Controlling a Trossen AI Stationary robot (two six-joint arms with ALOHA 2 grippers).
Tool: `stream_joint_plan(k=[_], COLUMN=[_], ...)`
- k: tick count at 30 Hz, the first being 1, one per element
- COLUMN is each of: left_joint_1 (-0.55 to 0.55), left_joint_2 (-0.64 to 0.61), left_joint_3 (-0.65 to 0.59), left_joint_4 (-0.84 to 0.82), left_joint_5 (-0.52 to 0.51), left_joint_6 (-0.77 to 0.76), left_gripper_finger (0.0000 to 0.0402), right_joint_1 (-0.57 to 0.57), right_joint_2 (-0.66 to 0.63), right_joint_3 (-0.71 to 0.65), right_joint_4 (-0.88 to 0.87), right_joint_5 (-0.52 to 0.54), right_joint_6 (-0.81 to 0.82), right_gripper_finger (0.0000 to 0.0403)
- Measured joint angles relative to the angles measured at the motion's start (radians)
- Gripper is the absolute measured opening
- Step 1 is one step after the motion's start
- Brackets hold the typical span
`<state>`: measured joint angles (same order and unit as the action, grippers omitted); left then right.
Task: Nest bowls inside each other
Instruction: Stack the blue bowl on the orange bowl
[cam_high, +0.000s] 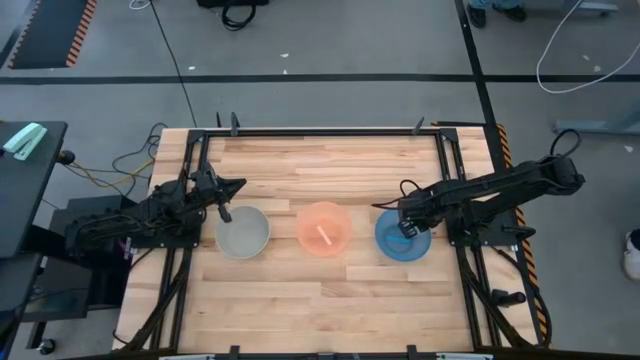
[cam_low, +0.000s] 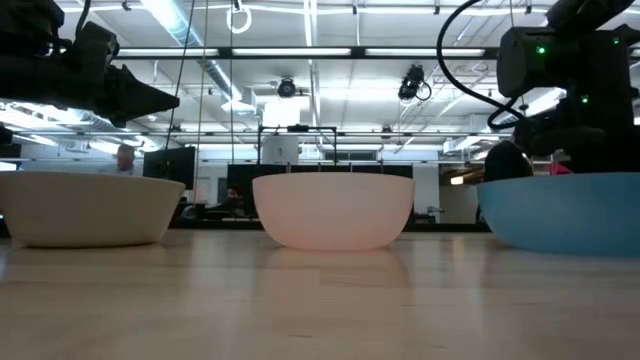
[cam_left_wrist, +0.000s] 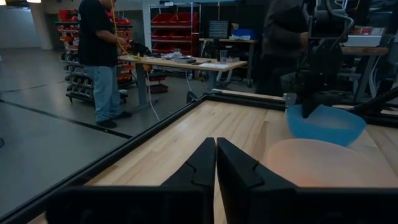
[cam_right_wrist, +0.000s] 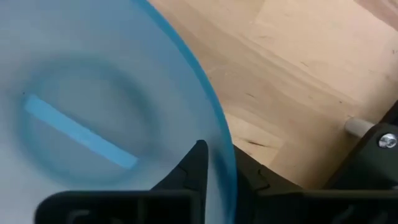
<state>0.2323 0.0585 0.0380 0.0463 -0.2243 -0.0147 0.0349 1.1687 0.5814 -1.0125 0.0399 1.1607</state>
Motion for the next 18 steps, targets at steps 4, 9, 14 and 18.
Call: stream_joint_plan(k=[4,9,14,18], left_joint_1=[0.0,0.0,0.0,0.0], left_joint_2=[0.0,0.0,0.0,0.0], left_joint_3=[0.0,0.0,0.0,0.0], left_joint_4=[0.0,0.0,0.0,0.0], left_joint_5=[0.0,0.0,0.0,0.0], left_joint_6=[0.0,0.0,0.0,0.001], left_gripper_finger=[0.002,0.0029,0.0031,0.0026], right_joint_1=[0.0,0.0,0.0,0.0], right_joint_2=[-0.001,-0.001,-0.001,-0.001], right_joint_3=[0.002,0.002,0.002,0.005], right_joint_4=[0.004,0.003,0.003,0.003], right_joint_5=[-0.003,-0.004,-0.002,-0.003], right_joint_6=[-0.005,-0.005,-0.033,-0.062], right_gripper_finger=[0.0015,0.0011,0.001,0.0007])
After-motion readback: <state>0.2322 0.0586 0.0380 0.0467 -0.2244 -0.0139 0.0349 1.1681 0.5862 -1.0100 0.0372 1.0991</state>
